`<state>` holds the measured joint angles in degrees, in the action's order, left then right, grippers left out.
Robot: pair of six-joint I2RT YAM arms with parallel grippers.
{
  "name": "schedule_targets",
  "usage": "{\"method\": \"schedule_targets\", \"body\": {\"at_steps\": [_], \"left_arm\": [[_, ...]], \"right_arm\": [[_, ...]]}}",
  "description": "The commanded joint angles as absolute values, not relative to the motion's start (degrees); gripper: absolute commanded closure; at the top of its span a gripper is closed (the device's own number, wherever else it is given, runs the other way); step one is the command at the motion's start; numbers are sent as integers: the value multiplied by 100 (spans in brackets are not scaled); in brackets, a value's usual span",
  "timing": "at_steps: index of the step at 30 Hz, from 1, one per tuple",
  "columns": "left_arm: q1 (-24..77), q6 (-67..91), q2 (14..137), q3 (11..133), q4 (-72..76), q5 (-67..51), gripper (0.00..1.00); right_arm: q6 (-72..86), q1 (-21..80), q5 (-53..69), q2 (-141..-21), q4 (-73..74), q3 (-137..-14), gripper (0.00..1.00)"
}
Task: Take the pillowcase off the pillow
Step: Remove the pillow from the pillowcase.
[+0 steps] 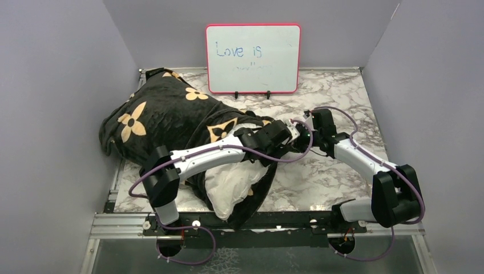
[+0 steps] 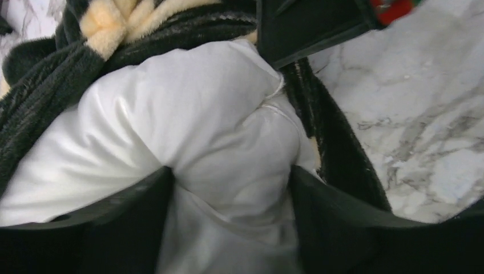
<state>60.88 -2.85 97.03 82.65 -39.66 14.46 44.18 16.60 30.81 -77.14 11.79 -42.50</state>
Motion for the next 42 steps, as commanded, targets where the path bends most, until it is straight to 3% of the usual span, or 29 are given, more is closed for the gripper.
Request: {"method": "schedule_targets", "body": {"at_steps": [1,4,5,12,17,26,33,38,42], "left_arm": [[6095,-185,10243,7884,-4170,2144,47],[6099,97,10237,7764,-4070,2334,98],[6100,196,10208,7737,-4054,2423,100],[6091,452,9271,7820,-3895,1937,100],[6084,362,8262,7620,-3397,668,100],[5838,708,6951,7050,-3085,88,100],[5481,1194,6611,6714,-2264,-967,100],[5364,1498,6776,6806,-1581,-1557,100],[5348,1522,6855,7078,-1564,-1451,100]], "right_arm": [[4506,1558,3020,-7439,1291,-4179,99],[4451,1556,2760,-7348,1500,-4227,99],[4429,1537,2667,-7347,1649,-4292,99],[4167,1439,2148,-7364,2149,-4470,99],[3981,1138,2273,-7587,2113,-4653,99],[2870,924,3121,-8540,2500,-5933,99],[2573,1012,5053,-8572,1831,-5974,87],[2447,1512,3140,-8495,2661,-6296,70],[2670,1516,2301,-8098,2751,-5969,64]]}}
